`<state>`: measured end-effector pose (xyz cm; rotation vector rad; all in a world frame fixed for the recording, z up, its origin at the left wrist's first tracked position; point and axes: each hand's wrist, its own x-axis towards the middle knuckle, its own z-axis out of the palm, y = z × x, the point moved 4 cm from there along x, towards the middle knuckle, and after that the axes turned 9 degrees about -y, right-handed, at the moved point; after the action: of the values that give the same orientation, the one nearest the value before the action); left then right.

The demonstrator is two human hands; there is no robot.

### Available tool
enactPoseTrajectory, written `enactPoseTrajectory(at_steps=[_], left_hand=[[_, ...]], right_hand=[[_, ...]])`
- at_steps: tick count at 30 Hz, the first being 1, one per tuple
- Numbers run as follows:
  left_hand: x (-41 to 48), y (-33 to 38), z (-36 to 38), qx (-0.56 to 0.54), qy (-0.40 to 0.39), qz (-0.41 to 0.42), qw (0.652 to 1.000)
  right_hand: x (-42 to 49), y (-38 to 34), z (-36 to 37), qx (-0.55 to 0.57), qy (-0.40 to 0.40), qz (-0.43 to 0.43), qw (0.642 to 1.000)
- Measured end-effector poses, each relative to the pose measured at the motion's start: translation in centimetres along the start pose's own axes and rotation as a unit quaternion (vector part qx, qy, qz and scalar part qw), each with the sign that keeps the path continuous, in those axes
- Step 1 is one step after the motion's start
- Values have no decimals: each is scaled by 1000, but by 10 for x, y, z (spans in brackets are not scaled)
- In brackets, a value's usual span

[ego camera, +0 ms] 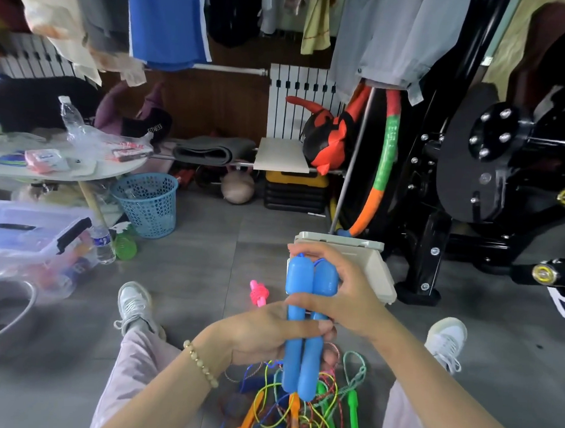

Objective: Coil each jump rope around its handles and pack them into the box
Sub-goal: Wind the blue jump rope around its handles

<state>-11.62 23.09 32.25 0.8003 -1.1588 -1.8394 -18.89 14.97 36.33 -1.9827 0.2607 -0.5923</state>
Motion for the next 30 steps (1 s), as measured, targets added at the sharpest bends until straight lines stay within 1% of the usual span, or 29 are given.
enactPoseTrajectory(at_steps=[2,4,8,9,11,12,13,15,19,22,24,25,27,29,30], left_hand=[[-4,3,3,-5,-4,15,1000],[-7,4,1,10,25,21,999],[-10,6,-3,84,134,43,987],[-10,7,-4,116,170,54,977],[-10,7,-8,179,258,81,946],[-11,5,-10,183,290,94,935],[-11,2,-12,170,307,103,931],[-10,-2,-13,155,287,108,939],[-9,-1,-9,157,230,83,957],[-8,0,-6,105,178,53,977],[-8,-1,-4,74,162,38,983],[-9,0,-4,70,167,41,983],[-9,3,-7,81,200,74,974],[-10,4,-11,108,236,105,960],[-10,5,-12,125,246,105,955]], right_hand=[[0,0,1,0,12,-3,1000],[0,2,0,2,40,12,999],[1,-1,-1,-9,96,11,995],[0,-1,-2,-8,111,14,994],[1,1,-5,-1,143,18,989],[2,2,-7,-3,156,18,988],[2,4,-8,-6,161,18,987],[2,4,-8,-5,154,21,988],[2,2,-3,-23,121,13,992],[3,2,-2,-27,104,14,994],[3,1,-1,-33,93,7,995],[2,0,-1,-35,93,2,995],[2,0,-4,-32,110,-3,993],[2,2,-8,-23,130,-1,991],[2,4,-8,-19,137,2,990]])
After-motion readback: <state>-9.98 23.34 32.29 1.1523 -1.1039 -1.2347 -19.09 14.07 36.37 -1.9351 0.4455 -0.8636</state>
